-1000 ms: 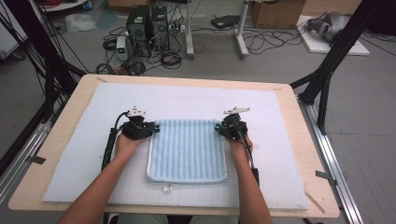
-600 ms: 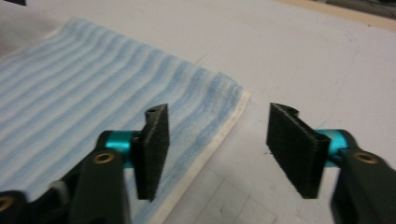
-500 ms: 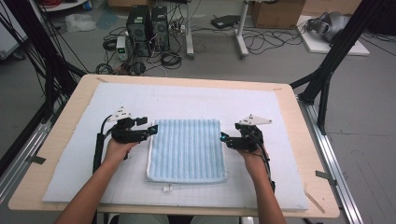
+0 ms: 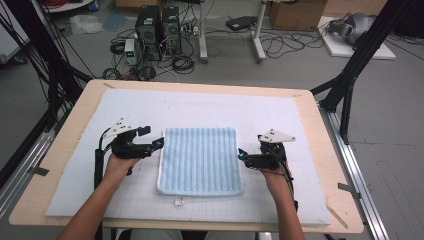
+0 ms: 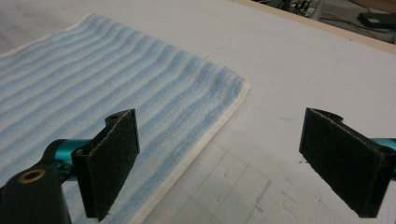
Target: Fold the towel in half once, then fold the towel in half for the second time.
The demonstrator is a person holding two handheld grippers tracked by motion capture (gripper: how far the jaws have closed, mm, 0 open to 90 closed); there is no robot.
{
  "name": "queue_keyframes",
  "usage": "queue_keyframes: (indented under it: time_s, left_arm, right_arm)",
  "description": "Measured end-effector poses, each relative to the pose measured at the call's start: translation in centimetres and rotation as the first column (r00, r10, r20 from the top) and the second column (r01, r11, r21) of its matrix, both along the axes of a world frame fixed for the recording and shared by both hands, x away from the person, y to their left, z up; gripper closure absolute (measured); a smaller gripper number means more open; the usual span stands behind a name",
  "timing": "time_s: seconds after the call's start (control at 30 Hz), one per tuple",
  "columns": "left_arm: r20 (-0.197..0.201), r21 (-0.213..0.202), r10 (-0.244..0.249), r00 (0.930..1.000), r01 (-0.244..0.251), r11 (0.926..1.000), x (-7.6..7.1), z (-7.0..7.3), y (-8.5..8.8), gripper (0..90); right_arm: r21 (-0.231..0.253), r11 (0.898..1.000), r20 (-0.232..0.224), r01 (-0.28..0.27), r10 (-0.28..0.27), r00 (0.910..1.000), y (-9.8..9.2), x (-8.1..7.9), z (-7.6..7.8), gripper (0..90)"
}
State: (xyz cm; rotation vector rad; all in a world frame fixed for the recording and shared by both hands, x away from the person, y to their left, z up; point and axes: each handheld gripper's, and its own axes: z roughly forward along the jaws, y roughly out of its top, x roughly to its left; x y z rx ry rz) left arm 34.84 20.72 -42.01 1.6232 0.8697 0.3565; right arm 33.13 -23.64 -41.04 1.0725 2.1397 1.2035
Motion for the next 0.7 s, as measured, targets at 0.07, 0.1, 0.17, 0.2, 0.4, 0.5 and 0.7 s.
queue_keyframes:
  time_s: [0.07, 0.1, 0.17, 0.2, 0.4, 0.5, 0.7]
  left_arm:
    - [-0.011, 0.003, 0.007, 0.9999, -0.007, 1.0, 0.1, -0.2, 0.2, 17.6]
    - [-0.014, 0.006, 0.016, 0.9998, -0.016, 0.9999, 0.1, -0.3, 0.3, 17.6]
    - [-0.019, 0.004, 0.031, 0.9993, -0.03, 0.9995, 0.2, -0.4, 0.5, 17.2]
    - [-0.018, 0.0, 0.037, 0.9991, -0.037, 0.9993, 0.2, -0.4, 0.5, 17.0]
    - [-0.023, -0.026, 0.05, 0.9985, -0.051, 0.9984, 0.0, -0.5, 1.2, 17.1]
    - [-0.02, -0.037, 0.055, 0.9983, -0.055, 0.9978, 0.0, -0.5, 1.3, 17.1]
    - [-0.031, -0.016, 0.046, 0.9985, -0.046, 0.9988, 0.2, -0.7, 1.2, 17.1]
  right_arm:
    - [0.006, 1.0, 0.007, 0.01, -0.01, 0.9999, -0.1, -0.1, 0.1, 11.4]
    - [0.009, 1.0, 0.008, 0.007, -0.007, 0.9999, -0.1, -0.1, 0.1, 11.4]
    - [0.015, 1.0, 0.008, 0.006, -0.006, 0.9999, -0.2, 0.0, 0.1, 11.4]
    - [0.014, 1.0, 0.005, 0.008, -0.008, 1.0, -0.3, 0.1, 0.0, 11.4]
    - [0.013, 1.0, -0.025, 0.005, -0.004, 0.9997, 0.1, 0.4, -0.3, 11.3]
    - [0.011, 1.0, -0.024, -0.002, 0.002, 0.9997, 0.4, 0.4, -0.3, 11.4]
    - [0.02, 1.0, -0.027, 0.001, 0.0, 0.9996, 0.2, 0.4, -0.4, 11.4]
